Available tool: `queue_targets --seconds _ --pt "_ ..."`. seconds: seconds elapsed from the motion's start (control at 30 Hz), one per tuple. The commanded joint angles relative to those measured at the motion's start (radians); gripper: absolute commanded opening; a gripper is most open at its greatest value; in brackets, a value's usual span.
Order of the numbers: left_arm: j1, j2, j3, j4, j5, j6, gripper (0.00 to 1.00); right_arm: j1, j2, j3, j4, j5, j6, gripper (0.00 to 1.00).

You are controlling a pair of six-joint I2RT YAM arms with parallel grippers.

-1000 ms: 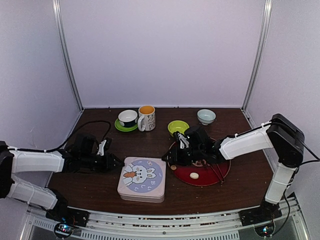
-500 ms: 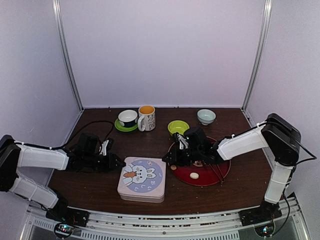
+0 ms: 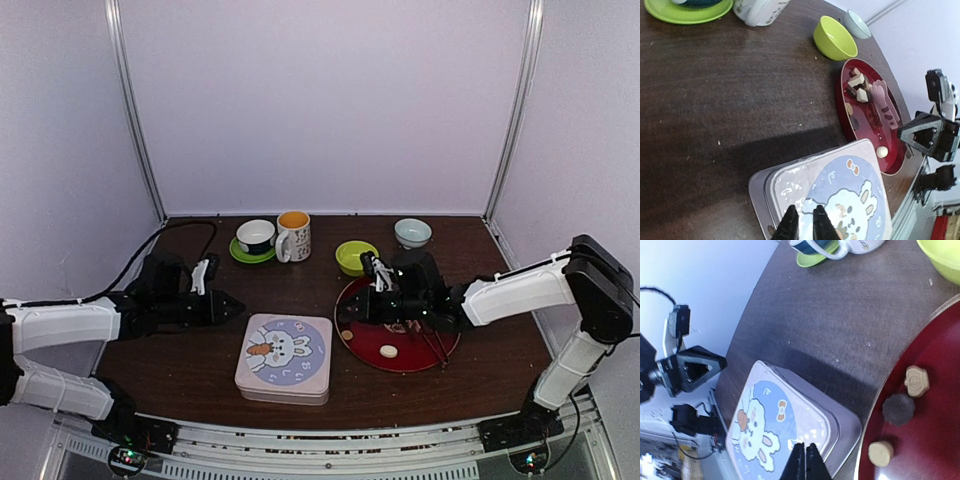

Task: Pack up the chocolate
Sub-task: Press the box lid onto the packing box.

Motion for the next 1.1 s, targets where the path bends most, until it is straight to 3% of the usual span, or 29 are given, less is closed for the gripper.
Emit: queue_targets --seconds 0.0,0.13,0.47,0.77,1.07 --pt "0.005 0.087 -0.018 0.161 0.079 -0.02 0.03 0.001 0.027 -0.07 0.202 -0.082 0.058 0.0" --pt "0.005 0.149 -0.029 0.267 0.121 -0.044 0.0 0.008 0.058 -0.103 0.318 -0.111 0.098 0.0" --pt "0.005 0.126 -0.01 0.265 0.139 -0.015 0.0 0.03 0.089 -0.099 0.421 -0.136 0.117 0.0" --pt "0.005 0.147 -0.079 0.377 0.149 -0.037 0.0 0.034 0.294 -0.13 0.597 -0.116 0.171 0.0" --pt "0.004 0.356 -0.204 0.68 0.162 -0.128 0.0 0.057 0.119 -0.205 0.586 -0.128 0.121 0.0"
